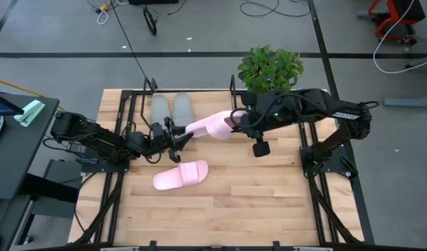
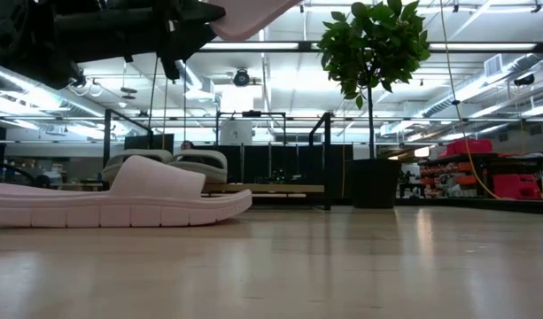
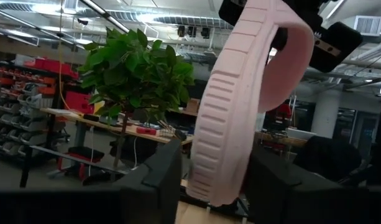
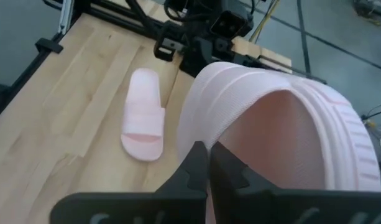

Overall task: Pick and place slides into the shelf
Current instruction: Put the right pink slide on the shelf

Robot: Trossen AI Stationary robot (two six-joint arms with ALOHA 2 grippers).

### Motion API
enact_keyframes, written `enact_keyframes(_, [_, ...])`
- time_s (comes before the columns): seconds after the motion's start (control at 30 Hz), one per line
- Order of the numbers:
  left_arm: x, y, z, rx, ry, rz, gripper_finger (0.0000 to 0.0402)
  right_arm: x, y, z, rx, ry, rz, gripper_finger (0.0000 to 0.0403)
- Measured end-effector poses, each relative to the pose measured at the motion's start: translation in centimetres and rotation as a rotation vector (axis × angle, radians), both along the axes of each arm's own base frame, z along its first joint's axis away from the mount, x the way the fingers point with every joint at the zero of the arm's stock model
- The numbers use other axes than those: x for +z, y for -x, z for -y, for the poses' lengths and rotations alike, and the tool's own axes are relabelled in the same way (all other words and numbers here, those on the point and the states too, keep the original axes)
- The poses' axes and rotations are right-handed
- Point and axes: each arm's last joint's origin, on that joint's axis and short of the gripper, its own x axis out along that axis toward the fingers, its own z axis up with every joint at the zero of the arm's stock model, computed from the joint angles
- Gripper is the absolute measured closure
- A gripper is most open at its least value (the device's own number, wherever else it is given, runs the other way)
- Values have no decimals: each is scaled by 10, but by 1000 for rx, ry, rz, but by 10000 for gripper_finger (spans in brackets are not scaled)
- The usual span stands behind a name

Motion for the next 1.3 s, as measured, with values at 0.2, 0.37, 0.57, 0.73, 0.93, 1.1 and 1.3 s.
enact_keyframes(0.2, [-1,0,0,-4,15,-4,319,-2,-1,1,-28,-32,-14,392])
enact_keyframes(0.37, [-1,0,-1,1,97,22,336,-1,0,-1,-64,10,-9,337])
enact_keyframes(0.57, [-1,1,-2,7,220,65,334,0,2,-8,-82,177,-4,264])
enact_keyframes(0.73, [-1,1,-3,-2,317,105,331,1,4,-13,-125,308,-1,212])
enact_keyframes(0.93, [-2,3,3,55,409,136,342,2,6,-17,-166,438,-13,174])
enact_keyframes(1.1, [-3,6,11,116,485,161,335,2,9,-23,-163,559,-27,162])
enact_keyframes(1.3, [-1,7,16,88,569,214,343,-8,8,-31,-94,613,-83,164])
